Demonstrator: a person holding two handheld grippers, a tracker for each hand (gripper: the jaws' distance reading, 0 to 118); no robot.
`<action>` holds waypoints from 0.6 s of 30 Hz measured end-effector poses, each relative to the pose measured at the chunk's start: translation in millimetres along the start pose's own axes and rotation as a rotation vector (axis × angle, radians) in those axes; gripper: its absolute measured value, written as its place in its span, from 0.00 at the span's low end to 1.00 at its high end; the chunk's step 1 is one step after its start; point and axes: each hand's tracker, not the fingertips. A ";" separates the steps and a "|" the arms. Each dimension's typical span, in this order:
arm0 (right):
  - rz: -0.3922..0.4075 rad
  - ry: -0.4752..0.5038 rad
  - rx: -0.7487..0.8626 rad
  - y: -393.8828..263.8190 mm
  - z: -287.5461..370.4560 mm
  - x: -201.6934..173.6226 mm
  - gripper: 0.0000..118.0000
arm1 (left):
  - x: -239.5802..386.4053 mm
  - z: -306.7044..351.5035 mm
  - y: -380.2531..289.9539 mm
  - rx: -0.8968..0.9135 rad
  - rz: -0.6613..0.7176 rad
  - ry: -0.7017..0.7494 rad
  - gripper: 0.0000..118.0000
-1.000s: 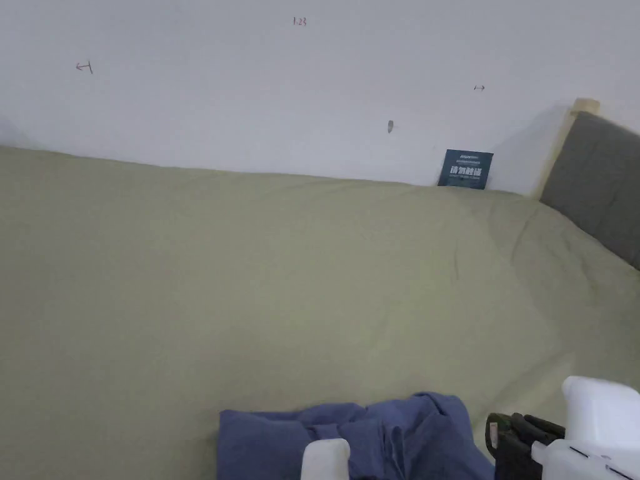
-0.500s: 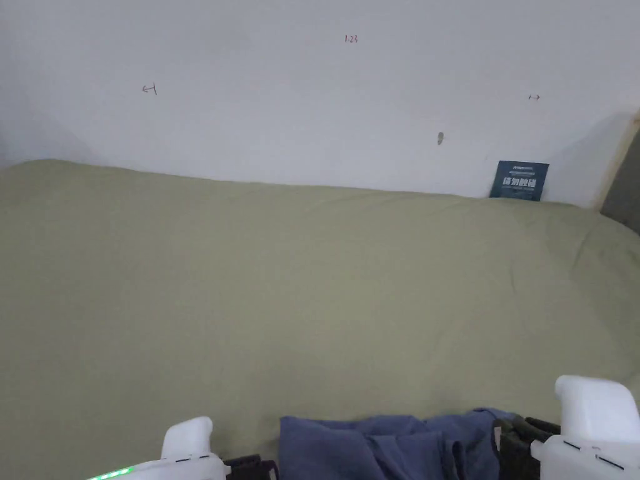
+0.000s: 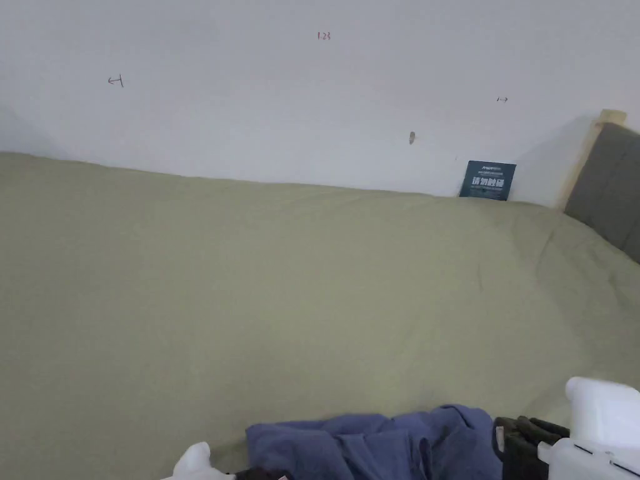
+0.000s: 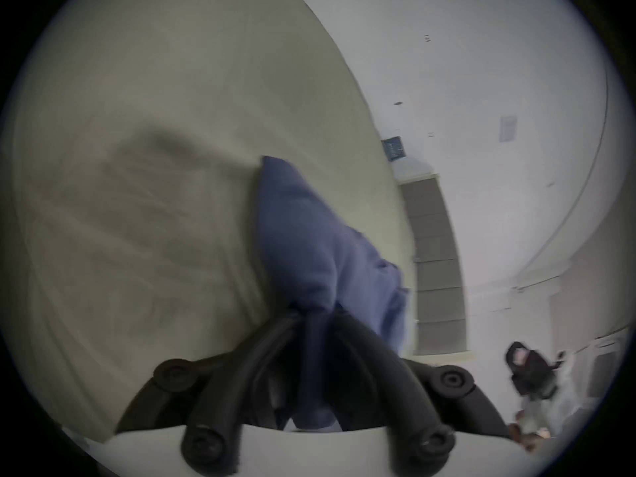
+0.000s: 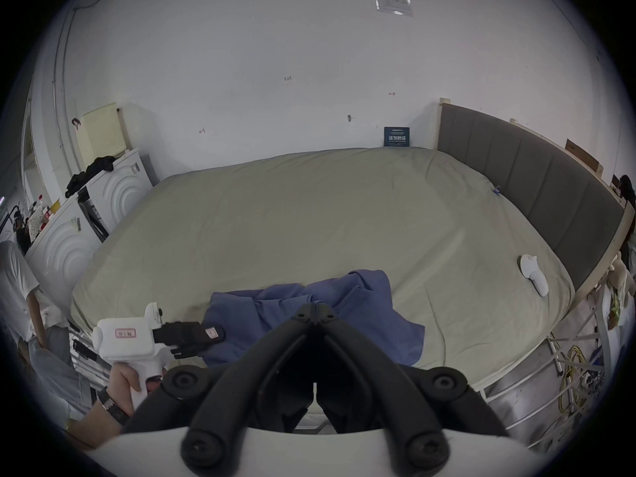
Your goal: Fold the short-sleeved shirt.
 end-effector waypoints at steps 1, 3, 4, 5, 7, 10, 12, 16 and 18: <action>-0.009 -0.004 -0.001 0.0 0.0 2.1 0.01 | 0.9 -2.1 -4.3 0.027 -0.057 0.062 0.07; -0.026 -0.003 -0.001 -1.0 0.8 5.5 0.01 | -2.3 -1.7 -8.0 0.011 -0.056 0.044 0.07; -0.028 0.001 -0.004 -1.7 2.0 7.0 0.01 | -4.2 3.9 -7.1 0.033 -0.028 0.020 0.07; -0.029 0.001 -0.006 -2.6 2.7 8.0 0.01 | -5.3 9.0 -5.3 0.043 -0.010 0.014 0.07; -0.028 -0.009 -0.009 -3.6 3.2 8.3 0.01 | -5.8 20.9 -0.3 0.068 -0.025 0.038 0.07; -0.034 -0.015 -0.008 -4.9 2.8 10.3 0.01 | -6.5 45.9 16.1 0.137 -0.046 0.083 0.07; -0.041 -0.013 -0.012 -5.6 2.0 9.8 0.01 | -3.3 67.2 27.0 0.161 -0.050 0.095 0.07; -0.032 -0.002 -0.017 -6.6 -1.5 5.9 0.01 | 30.0 107.1 37.3 0.326 -0.281 0.337 0.07; -0.032 0.010 -0.016 -7.1 -2.9 3.6 0.01 | 49.0 119.7 37.5 0.382 -0.348 0.376 0.07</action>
